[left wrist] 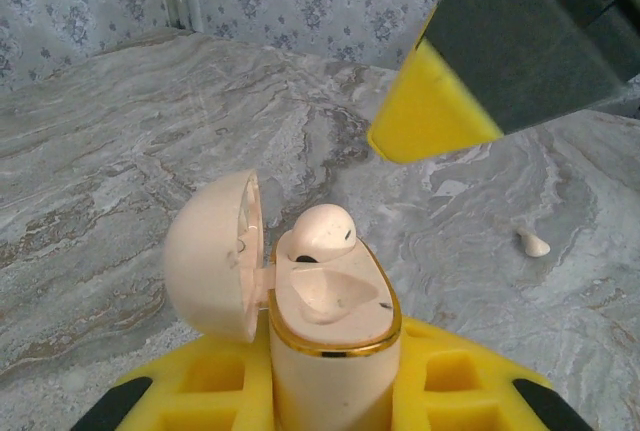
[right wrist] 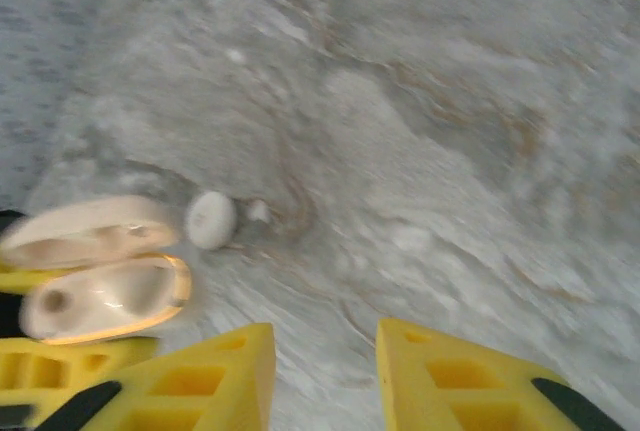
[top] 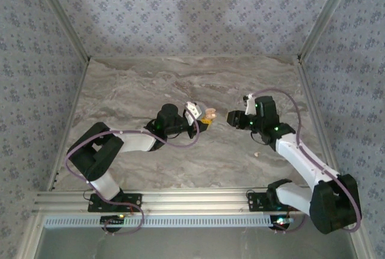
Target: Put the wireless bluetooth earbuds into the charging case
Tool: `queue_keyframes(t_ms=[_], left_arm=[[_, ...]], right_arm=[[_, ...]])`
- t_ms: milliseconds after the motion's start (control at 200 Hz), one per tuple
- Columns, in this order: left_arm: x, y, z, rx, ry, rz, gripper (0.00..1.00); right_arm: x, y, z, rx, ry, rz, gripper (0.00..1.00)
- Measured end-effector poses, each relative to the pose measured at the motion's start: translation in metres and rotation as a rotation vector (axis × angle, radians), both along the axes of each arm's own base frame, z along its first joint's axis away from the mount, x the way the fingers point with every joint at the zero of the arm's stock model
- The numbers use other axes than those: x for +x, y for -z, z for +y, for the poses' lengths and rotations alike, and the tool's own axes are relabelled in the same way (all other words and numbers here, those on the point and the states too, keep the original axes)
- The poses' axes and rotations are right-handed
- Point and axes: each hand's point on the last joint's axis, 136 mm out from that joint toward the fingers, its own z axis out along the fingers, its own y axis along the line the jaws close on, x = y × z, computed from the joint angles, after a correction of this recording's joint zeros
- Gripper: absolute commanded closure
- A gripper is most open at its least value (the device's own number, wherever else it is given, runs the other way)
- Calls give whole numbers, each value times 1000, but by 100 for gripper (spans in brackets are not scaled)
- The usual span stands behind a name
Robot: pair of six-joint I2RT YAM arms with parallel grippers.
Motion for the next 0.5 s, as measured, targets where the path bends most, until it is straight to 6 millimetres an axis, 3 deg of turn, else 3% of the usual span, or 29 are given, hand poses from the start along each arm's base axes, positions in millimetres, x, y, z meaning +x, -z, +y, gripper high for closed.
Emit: queue_keyframes(t_ms=[300, 500], left_arm=[[-3, 14, 7, 28, -17, 18, 88], [-9, 21, 14, 45, -20, 26, 88]], right_arm=[[-28, 75, -66, -205, 142, 459, 50], [-36, 112, -83, -243, 161, 609, 49]])
